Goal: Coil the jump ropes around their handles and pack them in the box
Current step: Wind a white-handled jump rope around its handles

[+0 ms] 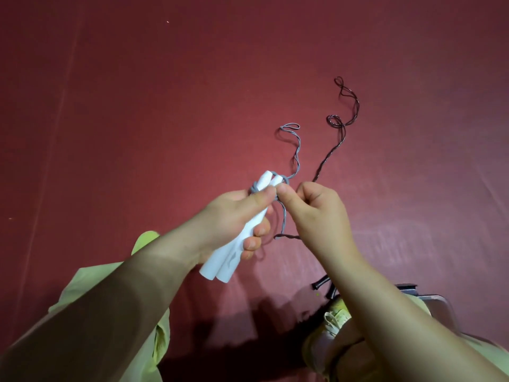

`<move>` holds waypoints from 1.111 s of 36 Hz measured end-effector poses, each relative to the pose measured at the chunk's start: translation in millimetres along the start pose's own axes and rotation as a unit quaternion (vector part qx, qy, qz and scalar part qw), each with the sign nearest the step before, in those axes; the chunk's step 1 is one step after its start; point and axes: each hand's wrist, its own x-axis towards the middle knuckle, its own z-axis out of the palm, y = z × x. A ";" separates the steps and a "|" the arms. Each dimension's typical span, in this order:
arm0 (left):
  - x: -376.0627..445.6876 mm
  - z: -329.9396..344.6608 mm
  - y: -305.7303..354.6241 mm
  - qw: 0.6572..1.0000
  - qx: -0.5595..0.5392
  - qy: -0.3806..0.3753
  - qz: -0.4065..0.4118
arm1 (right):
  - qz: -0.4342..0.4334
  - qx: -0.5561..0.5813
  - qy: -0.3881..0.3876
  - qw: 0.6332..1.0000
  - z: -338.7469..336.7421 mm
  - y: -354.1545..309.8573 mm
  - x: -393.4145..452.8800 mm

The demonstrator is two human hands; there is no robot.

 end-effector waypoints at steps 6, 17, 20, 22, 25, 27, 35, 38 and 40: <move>5.9 -1.9 -6.1 0.998 0.044 0.035 -0.003 | 0.026 -0.053 -0.020 0.998 0.3 -1.3 -1.4; 20.6 -24.2 -9.3 0.973 0.173 0.150 -0.012 | -0.006 -0.119 -0.252 0.960 -19.3 -8.9 1.5; 22.2 -27.5 -16.2 0.962 0.244 0.124 -0.027 | -0.077 -0.237 -0.264 0.932 -25.8 -5.4 3.5; 22.0 -26.6 -19.3 0.955 0.280 0.096 -0.036 | -0.078 -0.188 -0.261 0.944 -31.6 -9.1 3.2; 20.5 -20.2 -18.4 0.956 0.288 0.028 -0.054 | -0.081 -0.066 -0.253 0.962 -41.1 -10.6 4.7; 17.6 -14.0 -17.8 0.959 0.276 -0.016 -0.063 | -0.089 0.012 -0.261 0.961 -43.5 -11.4 6.2; 6.9 11.3 -20.1 0.952 0.191 -0.222 -0.087 | 0.022 0.169 -0.352 0.920 -46.0 -5.0 9.9; 2.7 6.9 -18.0 0.953 0.065 -0.287 -0.067 | 0.108 0.277 -0.344 0.891 -36.4 0.5 11.3; 3.9 2.1 -16.2 0.950 -0.015 -0.308 -0.039 | 0.122 0.315 -0.312 0.888 -29.7 -0.4 12.1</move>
